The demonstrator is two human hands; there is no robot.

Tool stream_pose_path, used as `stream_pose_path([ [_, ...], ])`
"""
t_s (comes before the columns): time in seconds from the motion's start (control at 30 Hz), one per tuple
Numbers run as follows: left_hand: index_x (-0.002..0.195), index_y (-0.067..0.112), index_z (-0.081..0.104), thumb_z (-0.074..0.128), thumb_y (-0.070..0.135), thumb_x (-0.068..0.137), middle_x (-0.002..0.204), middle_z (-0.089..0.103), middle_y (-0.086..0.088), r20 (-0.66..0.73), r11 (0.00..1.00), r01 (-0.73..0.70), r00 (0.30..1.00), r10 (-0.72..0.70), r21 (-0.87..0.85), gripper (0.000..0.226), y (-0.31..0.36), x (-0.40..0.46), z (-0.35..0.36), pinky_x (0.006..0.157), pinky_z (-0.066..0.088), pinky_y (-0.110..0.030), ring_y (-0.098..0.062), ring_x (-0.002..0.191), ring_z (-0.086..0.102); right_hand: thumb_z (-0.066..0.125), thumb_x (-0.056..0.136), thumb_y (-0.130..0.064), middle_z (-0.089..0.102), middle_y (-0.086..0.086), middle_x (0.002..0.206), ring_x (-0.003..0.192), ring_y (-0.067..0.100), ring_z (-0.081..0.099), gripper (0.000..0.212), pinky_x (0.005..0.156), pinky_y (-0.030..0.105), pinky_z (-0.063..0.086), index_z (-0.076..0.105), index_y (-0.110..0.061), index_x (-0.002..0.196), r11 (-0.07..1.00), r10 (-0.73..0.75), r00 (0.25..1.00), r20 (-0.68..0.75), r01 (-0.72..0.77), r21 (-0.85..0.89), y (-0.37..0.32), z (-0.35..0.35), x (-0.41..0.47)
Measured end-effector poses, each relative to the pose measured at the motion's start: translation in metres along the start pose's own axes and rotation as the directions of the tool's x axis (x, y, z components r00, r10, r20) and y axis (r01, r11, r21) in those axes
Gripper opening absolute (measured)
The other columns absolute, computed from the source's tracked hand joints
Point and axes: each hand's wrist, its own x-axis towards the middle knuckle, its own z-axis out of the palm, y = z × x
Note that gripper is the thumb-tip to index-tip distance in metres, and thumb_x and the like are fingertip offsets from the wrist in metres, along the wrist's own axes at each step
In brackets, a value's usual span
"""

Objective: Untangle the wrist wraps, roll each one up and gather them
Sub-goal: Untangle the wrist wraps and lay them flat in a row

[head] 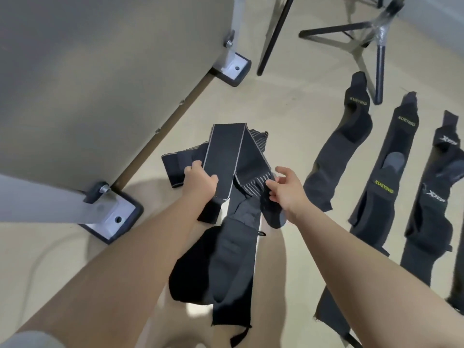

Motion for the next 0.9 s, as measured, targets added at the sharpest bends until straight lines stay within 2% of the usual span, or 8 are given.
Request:
stream_pose_path([
  [0.07, 0.134, 0.009, 0.036, 0.061, 0.022, 0.088, 0.128, 0.051, -0.014, 0.010, 0.998, 0.066, 0.998, -0.066, 0.003, 0.054, 0.002, 0.005, 0.003, 0.098, 0.042, -0.040, -0.034, 0.115, 0.051, 0.057, 0.089, -0.005, 0.049, 0.002, 0.077, 0.059, 0.013, 0.041, 0.012, 0.057, 0.022, 0.038, 0.052, -0.014, 0.092, 0.996, -0.047, 0.998, 0.028, 0.049, -0.079, 0.001, -0.003, -0.004],
  [0.13, 0.113, 0.013, 0.049, 0.064, 0.024, 0.086, 0.114, 0.060, -0.012, 0.009, 0.994, 0.099, 0.995, -0.099, -0.052, 0.033, 0.006, 0.005, 0.004, 0.096, 0.044, -0.044, -0.035, 0.110, 0.053, 0.058, 0.087, -0.005, 0.049, -0.002, 0.074, 0.061, 0.012, 0.041, 0.019, 0.059, 0.023, 0.035, 0.048, -0.017, 0.077, 0.978, -0.136, 0.990, 0.026, 0.138, -0.157, 0.004, -0.008, -0.006],
  [0.3, 0.088, 0.020, 0.064, 0.058, 0.039, 0.074, 0.089, 0.069, 0.000, -0.028, 0.949, -0.198, 0.980, 0.198, -0.246, 0.025, 0.029, -0.013, -0.007, 0.092, 0.046, -0.048, -0.029, 0.100, 0.058, 0.058, 0.088, -0.010, 0.051, -0.004, 0.074, 0.068, 0.015, 0.050, 0.008, 0.064, 0.027, 0.041, 0.054, -0.014, 0.094, 0.940, -0.190, 0.974, -0.127, 0.143, -0.311, 0.014, -0.027, -0.014],
  [0.4, 0.100, 0.014, 0.068, 0.054, 0.032, 0.076, 0.097, 0.064, 0.003, -0.035, 0.823, -0.505, 0.857, 0.515, -0.258, 0.033, 0.046, -0.037, -0.019, 0.096, 0.044, -0.040, -0.027, 0.105, 0.055, 0.058, 0.088, -0.009, 0.052, -0.003, 0.074, 0.071, 0.019, 0.050, 0.010, 0.068, 0.029, 0.042, 0.056, -0.015, 0.096, 0.938, -0.176, 0.975, -0.137, 0.124, -0.323, 0.024, -0.036, -0.017],
  [0.53, 0.092, 0.004, 0.065, 0.047, 0.014, 0.078, 0.091, 0.058, -0.003, 0.025, 0.664, -0.746, 0.666, 0.746, 0.057, 0.024, 0.047, -0.069, -0.020, 0.096, 0.034, -0.034, -0.026, 0.102, 0.048, 0.058, 0.089, -0.010, 0.050, -0.006, 0.071, 0.068, 0.014, 0.048, 0.024, 0.070, 0.027, 0.040, 0.060, -0.019, 0.111, 0.935, -0.244, 0.962, -0.126, 0.198, -0.295, 0.025, -0.040, -0.027],
  [0.67, 0.128, 0.015, 0.044, 0.052, 0.014, 0.092, 0.104, 0.053, -0.005, 0.052, 0.741, -0.581, 0.798, 0.601, 0.336, 0.037, 0.033, -0.091, -0.008, 0.083, 0.028, -0.026, -0.025, 0.099, 0.046, 0.055, 0.089, -0.008, 0.046, -0.004, 0.069, 0.067, 0.016, 0.046, 0.026, 0.070, 0.030, 0.041, 0.062, -0.021, 0.110, 0.974, -0.220, 0.963, -0.152, 0.208, -0.091, 0.027, -0.045, -0.038],
  [0.77, 0.128, 0.020, 0.049, 0.048, 0.007, 0.092, 0.098, 0.054, -0.003, 0.028, 0.648, -0.642, 0.719, 0.695, 0.411, 0.038, 0.024, -0.099, 0.005, 0.075, 0.040, -0.032, -0.027, 0.091, 0.054, 0.057, 0.089, -0.006, 0.043, -0.003, 0.070, 0.064, 0.013, 0.042, 0.027, 0.065, 0.024, 0.039, 0.060, -0.023, 0.109, 0.964, -0.266, 0.958, -0.105, 0.265, -0.031, 0.026, -0.050, -0.050],
  [0.9, 0.109, 0.015, 0.061, 0.040, -0.002, 0.090, 0.095, 0.061, -0.008, 0.068, 0.905, -0.424, 0.902, 0.426, -0.040, 0.034, 0.025, -0.105, 0.012, 0.073, 0.052, -0.033, -0.017, 0.073, 0.062, 0.063, 0.085, -0.003, 0.046, -0.010, 0.072, 0.063, 0.007, 0.044, 0.028, 0.064, 0.016, 0.037, 0.059, -0.021, 0.106, 0.879, -0.449, 0.893, -0.030, 0.435, -0.194, 0.032, -0.044, -0.071],
])
